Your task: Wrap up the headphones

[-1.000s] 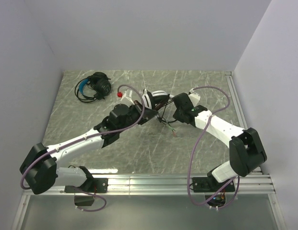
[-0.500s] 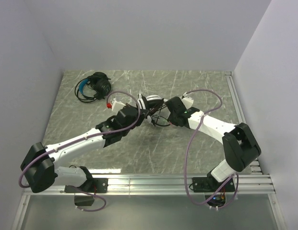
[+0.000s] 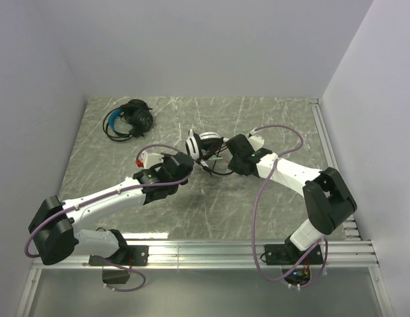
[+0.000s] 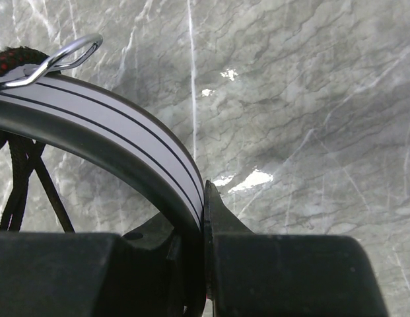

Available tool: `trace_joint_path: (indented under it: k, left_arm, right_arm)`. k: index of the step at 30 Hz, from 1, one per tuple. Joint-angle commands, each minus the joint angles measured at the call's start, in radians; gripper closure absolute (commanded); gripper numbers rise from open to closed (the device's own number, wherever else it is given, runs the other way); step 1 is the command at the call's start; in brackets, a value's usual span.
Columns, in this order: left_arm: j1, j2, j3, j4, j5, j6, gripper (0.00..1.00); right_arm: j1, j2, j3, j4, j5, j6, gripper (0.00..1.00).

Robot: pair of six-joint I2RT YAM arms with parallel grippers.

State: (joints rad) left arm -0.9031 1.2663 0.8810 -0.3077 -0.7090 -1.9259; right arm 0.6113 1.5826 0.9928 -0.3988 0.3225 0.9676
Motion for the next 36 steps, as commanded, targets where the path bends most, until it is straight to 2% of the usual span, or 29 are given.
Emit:
trace_joint_path:
  k: [1,4,7,8,9,12,19,25,30,36]
  left_arm:
    - [0.01,-0.053,0.015,-0.099,-0.164,-0.309,1.0]
    - [0.009,-0.033,0.028,-0.094,-0.162,-0.335,1.0]
    - [-0.002,0.036,0.132,-0.267,-0.19,-0.428,1.0]
    - [-0.016,0.059,0.168,-0.427,-0.201,-0.54,1.0]
    - [-0.025,0.102,0.197,-0.476,-0.234,-0.568,1.0]
    - [-0.059,0.171,0.301,-0.571,-0.296,-0.594,1.0]
    - [-0.12,0.289,0.427,-0.703,-0.351,-0.63,1.0]
    - [-0.17,0.432,0.575,-0.901,-0.372,-0.76,1.0]
    - [-0.204,0.527,0.645,-0.964,-0.377,-0.829,1.0]
    - [-0.211,0.544,0.619,-0.914,-0.328,-0.817,1.0]
  right_arm:
    - [0.007,0.002,0.024,0.023,0.015,-0.003,1.0]
    - [0.01,0.007,0.033,0.02,0.012,-0.001,1.0]
    - [0.016,0.011,0.047,0.012,0.016,0.0,1.0]
    - [0.018,0.013,0.052,0.011,0.016,-0.001,1.0]
    - [0.018,0.014,0.055,0.008,0.016,-0.001,1.0]
    - [0.022,0.014,0.06,0.003,0.021,-0.003,1.0]
    - [0.022,0.022,0.076,-0.006,0.024,-0.009,1.0]
    - [0.021,0.02,0.087,-0.008,0.02,-0.009,1.0]
    - [0.022,0.017,0.096,-0.014,0.015,-0.017,1.0]
    - [0.021,-0.006,0.102,-0.015,0.004,-0.024,1.0]
